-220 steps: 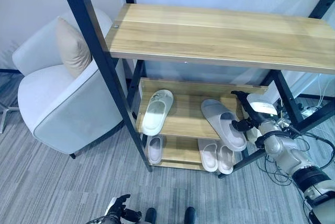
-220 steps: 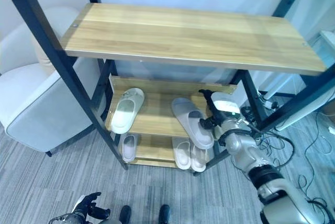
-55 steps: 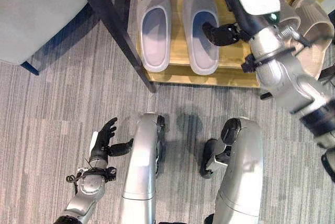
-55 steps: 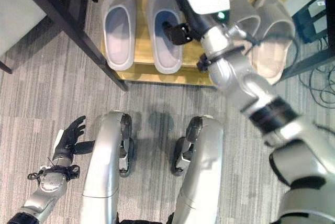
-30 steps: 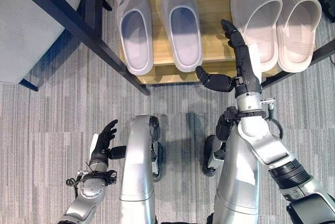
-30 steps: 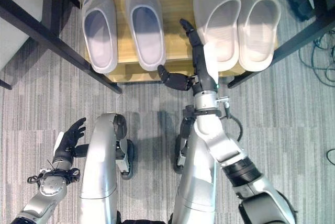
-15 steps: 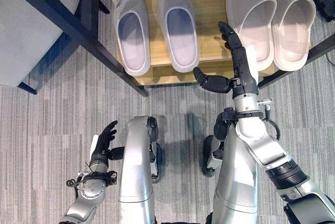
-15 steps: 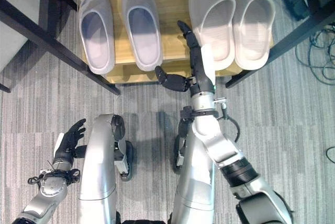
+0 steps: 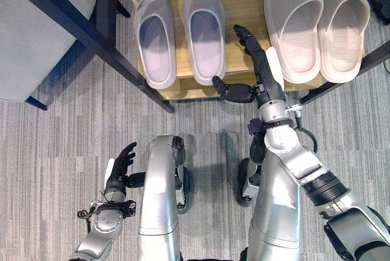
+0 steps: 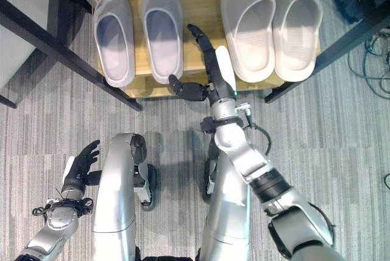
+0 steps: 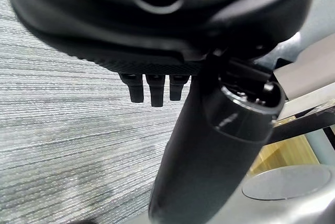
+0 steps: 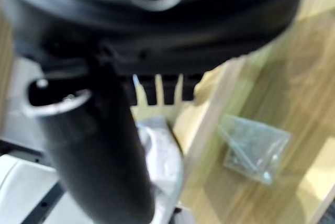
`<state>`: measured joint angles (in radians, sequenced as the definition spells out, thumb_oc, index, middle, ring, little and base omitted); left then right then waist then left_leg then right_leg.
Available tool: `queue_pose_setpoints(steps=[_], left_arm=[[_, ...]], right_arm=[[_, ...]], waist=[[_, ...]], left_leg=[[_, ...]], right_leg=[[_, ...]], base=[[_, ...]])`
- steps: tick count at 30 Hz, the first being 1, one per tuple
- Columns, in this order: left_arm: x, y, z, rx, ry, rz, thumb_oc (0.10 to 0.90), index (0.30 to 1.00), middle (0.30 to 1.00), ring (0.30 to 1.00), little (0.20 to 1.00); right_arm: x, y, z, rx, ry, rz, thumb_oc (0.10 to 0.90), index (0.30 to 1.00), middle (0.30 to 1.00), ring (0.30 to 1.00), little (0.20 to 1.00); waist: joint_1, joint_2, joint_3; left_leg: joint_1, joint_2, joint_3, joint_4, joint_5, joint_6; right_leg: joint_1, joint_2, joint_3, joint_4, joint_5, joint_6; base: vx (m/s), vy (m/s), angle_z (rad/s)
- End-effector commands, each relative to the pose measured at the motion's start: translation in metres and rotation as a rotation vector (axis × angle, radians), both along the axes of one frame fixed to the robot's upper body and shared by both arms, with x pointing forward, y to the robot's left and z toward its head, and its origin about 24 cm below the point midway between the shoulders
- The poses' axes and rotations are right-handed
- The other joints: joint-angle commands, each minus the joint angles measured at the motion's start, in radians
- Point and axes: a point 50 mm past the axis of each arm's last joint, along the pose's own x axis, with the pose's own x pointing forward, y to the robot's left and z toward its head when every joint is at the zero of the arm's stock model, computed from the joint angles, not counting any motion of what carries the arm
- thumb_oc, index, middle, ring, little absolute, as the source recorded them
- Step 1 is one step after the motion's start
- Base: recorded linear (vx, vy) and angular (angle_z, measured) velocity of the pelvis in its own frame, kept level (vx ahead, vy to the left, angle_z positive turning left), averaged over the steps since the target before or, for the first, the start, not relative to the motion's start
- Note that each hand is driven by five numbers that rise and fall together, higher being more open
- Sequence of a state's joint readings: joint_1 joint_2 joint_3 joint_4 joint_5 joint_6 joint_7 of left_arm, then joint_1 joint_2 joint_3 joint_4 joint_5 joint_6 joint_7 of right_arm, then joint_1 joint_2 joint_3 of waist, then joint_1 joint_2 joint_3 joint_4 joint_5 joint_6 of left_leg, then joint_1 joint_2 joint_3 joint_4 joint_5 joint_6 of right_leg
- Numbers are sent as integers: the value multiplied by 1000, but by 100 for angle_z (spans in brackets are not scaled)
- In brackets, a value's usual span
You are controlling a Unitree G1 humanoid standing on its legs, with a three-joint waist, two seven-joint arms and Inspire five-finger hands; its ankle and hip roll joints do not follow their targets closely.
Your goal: Arrange the slippers neatly on the shoe rack.
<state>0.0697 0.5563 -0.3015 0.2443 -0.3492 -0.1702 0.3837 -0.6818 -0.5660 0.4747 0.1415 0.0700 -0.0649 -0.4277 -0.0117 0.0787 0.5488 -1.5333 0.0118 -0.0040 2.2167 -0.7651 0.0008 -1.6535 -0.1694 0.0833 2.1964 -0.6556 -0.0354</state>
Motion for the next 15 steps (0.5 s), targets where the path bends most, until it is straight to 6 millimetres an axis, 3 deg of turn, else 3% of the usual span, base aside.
queue_pose_setpoints(steps=[1, 9, 15], left_arm=[[2, 1, 16, 52, -94, -53, 800, 900, 900, 900, 900], [5, 0, 19, 42, -113, -57, 800, 900, 900, 900, 900], [5, 2, 19, 30, -116, -37, 800, 900, 900, 900, 900]], right_arm=[[-6, 29, 29, 67, -120, 152, 800, 900, 900, 900, 900], [5, 35, 44, 36, -155, 122, 800, 900, 900, 900, 900], [-4, 28, 56, 30, -231, 109, 800, 900, 900, 900, 900]], waist=[[66, 5, -29], [82, 13, -29], [78, 1, -29]], left_leg=[[-37, -11, 8, -20, -62, -17], [-37, -13, 4, -19, -62, -17], [-37, -15, 4, -21, -59, -19]], right_leg=[[84, -12, 64, 69, -138, -41], [84, -15, 66, 71, -134, -40], [84, -12, 68, 72, -131, -41]], base=[[0, 0, 0], [0, 0, 0], [0, 0, 0]])
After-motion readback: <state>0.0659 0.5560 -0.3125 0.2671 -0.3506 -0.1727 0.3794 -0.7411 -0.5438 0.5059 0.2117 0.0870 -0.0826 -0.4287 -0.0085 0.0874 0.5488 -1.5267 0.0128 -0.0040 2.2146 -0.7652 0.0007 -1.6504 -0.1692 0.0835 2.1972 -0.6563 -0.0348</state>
